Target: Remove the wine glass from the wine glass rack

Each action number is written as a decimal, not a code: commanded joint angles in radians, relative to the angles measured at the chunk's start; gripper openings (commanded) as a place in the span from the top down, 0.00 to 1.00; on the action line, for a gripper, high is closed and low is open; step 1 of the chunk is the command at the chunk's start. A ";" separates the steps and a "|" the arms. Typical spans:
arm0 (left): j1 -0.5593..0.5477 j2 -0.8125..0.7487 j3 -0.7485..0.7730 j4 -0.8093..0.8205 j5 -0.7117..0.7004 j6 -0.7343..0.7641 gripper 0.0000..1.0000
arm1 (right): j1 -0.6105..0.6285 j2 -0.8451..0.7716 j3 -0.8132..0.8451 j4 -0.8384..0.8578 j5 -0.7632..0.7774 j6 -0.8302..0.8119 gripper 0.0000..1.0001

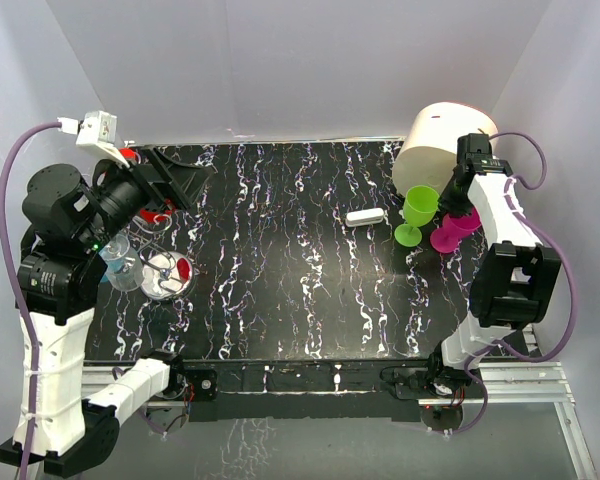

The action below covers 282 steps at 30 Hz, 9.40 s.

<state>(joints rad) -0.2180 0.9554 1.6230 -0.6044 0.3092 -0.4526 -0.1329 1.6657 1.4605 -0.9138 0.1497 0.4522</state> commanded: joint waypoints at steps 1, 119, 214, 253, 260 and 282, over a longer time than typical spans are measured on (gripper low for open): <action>-0.002 0.002 0.004 0.000 -0.020 0.009 0.01 | -0.013 -0.004 0.010 0.053 0.001 -0.021 0.90; 0.505 0.487 0.211 -0.225 -0.236 0.164 0.07 | 0.661 -0.432 -0.327 0.688 -0.758 -0.129 0.06; 0.503 0.362 0.181 -0.170 -0.139 0.256 0.39 | 0.662 -0.430 -0.342 0.713 -0.780 -0.101 0.06; 0.502 0.555 0.389 0.156 0.014 -0.039 0.39 | 0.662 -0.461 -0.320 0.712 -0.733 -0.068 0.05; 0.503 0.464 0.233 0.531 0.325 -0.359 0.39 | 0.662 -0.483 -0.290 0.706 -0.656 -0.045 0.05; 0.337 0.088 -0.527 1.150 0.526 -0.916 0.38 | 0.662 -0.526 -0.389 1.375 -0.729 0.471 0.02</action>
<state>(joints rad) 0.1318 1.1099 1.1549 0.4564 0.8051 -1.3209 0.5282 1.1263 1.0931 0.1734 -0.5270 0.7479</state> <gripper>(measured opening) 0.718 0.981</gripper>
